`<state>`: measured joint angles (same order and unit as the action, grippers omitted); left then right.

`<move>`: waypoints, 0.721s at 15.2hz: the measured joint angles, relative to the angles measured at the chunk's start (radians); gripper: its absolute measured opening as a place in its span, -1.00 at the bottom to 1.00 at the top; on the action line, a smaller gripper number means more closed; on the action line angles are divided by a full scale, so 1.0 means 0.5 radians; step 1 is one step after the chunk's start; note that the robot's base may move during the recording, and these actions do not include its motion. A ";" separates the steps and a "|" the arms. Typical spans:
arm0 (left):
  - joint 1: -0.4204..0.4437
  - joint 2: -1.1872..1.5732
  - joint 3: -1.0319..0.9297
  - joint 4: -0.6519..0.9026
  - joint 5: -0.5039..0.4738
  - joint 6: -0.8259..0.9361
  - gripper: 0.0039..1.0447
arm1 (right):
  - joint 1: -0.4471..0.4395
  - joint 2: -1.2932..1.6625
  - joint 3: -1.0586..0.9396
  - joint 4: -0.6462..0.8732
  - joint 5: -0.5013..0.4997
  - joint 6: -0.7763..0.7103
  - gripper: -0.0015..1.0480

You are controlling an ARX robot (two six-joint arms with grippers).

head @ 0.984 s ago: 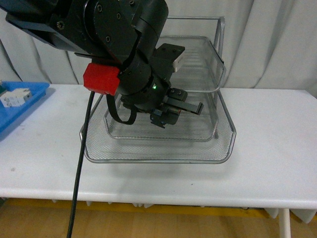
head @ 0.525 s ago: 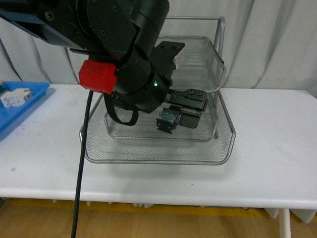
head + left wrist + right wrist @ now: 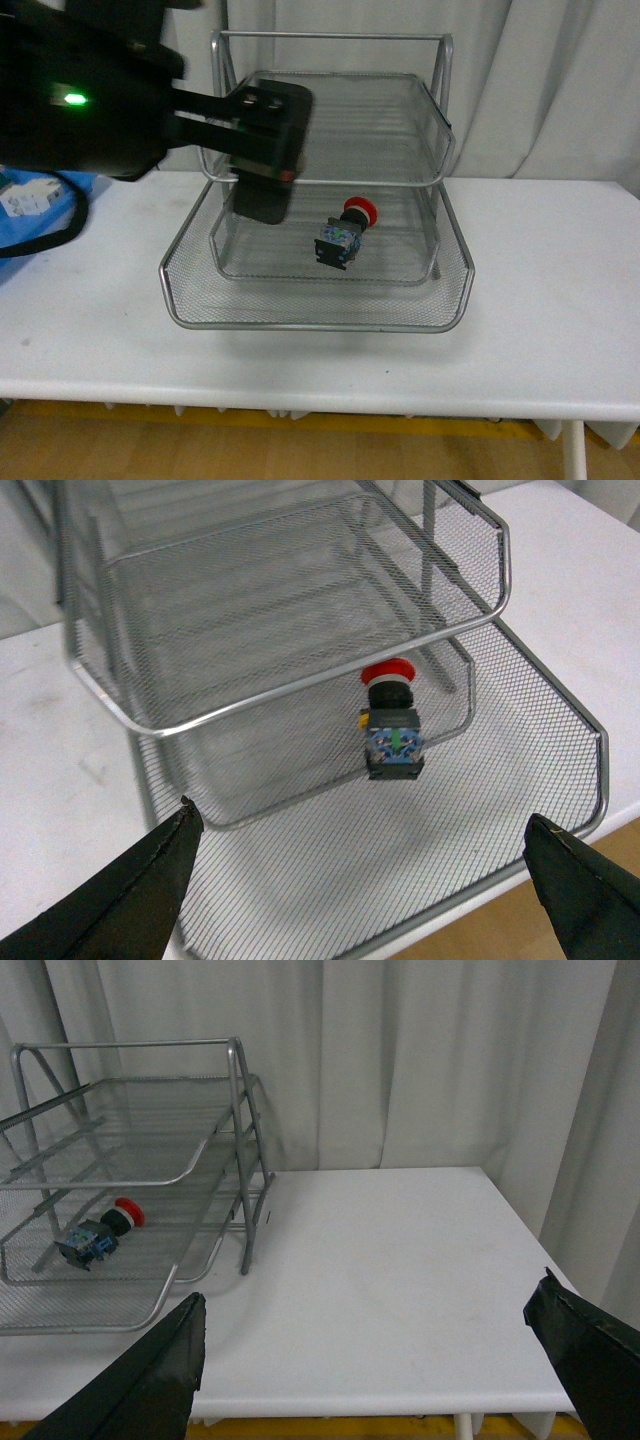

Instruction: Place button on rack with both arms

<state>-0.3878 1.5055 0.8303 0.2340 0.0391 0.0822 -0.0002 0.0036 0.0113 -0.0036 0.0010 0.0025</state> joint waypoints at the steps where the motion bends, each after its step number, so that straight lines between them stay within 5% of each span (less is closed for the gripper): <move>1: 0.076 -0.200 -0.135 -0.005 0.012 0.001 0.88 | 0.000 0.000 0.000 0.000 -0.001 0.000 0.87; 3: 0.195 -0.438 -0.247 -0.058 0.023 0.010 0.88 | 0.000 0.000 0.000 0.000 -0.001 -0.001 0.87; 4: 0.243 -0.559 -0.403 0.340 -0.189 -0.027 0.74 | 0.000 0.000 0.000 0.001 -0.001 -0.001 0.87; 5: 0.355 -0.755 -0.616 0.636 -0.379 -0.086 0.50 | 0.000 0.000 0.000 -0.002 -0.001 0.000 0.87; 8: 0.769 -1.315 -1.058 0.597 -0.121 -0.149 -0.20 | 0.000 0.000 0.000 0.001 -0.001 -0.001 0.87; 11: 0.769 -1.519 -1.254 0.612 -0.077 -0.152 -0.89 | 0.000 0.000 0.000 0.000 -0.001 0.000 0.87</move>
<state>-0.0032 0.7460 0.2035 0.5400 0.0006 0.0063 -0.0002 0.0036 0.0113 -0.0036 0.0006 0.0025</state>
